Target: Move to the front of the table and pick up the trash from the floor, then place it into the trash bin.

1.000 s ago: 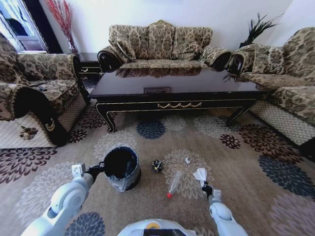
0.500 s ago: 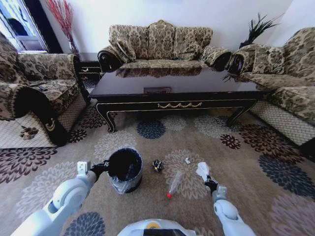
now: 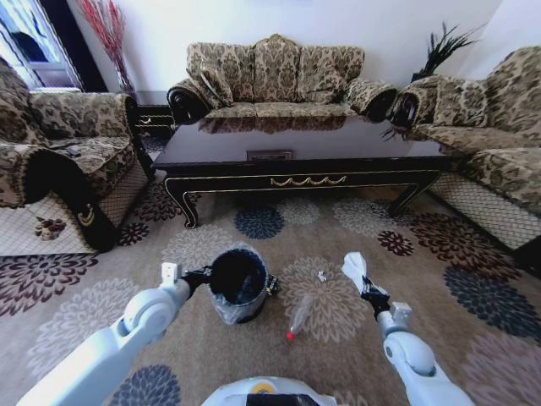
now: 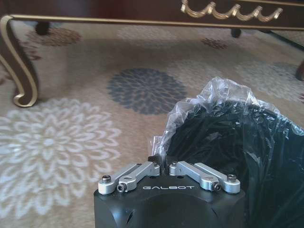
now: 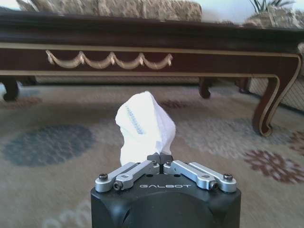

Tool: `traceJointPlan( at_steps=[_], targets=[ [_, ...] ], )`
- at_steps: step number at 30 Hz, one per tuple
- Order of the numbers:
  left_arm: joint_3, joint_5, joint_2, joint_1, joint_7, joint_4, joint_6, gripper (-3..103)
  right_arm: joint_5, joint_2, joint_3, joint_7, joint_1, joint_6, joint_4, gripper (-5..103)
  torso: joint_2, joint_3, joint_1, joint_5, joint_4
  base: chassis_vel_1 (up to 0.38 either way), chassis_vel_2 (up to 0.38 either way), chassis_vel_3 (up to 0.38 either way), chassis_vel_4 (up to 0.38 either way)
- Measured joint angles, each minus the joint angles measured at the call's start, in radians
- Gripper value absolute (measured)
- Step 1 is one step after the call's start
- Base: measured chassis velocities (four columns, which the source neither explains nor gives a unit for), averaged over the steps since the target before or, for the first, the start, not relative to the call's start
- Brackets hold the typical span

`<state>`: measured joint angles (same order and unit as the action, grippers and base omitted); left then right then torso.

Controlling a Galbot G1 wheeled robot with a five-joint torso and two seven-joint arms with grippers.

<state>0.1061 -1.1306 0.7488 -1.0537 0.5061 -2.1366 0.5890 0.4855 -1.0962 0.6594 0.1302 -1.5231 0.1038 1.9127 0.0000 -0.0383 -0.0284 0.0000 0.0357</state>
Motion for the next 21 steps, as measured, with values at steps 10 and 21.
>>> traceJointPlan(
  at_steps=[10, 21],
  targets=[
    [-0.226, -0.041, 0.084, 0.221, 0.084, 0.065, 0.026, 3, 0.032, 0.024, -0.009, 0.017, -0.074, 0.044, 0.280, 0, 0.000, 0.000, 0.000, 0.0001, 0.0001, 0.000, 0.000, 0.000, 0.000],
    [-0.422, -0.125, 0.187, 0.391, 0.165, 0.107, 0.027, 3, -0.010, 0.040, -0.030, -0.025, -0.166, 0.044, 0.431, 0, 0.000, 0.000, 0.000, 0.0002, 0.0001, 0.000, 0.000, 0.000, 0.000]
  ],
)
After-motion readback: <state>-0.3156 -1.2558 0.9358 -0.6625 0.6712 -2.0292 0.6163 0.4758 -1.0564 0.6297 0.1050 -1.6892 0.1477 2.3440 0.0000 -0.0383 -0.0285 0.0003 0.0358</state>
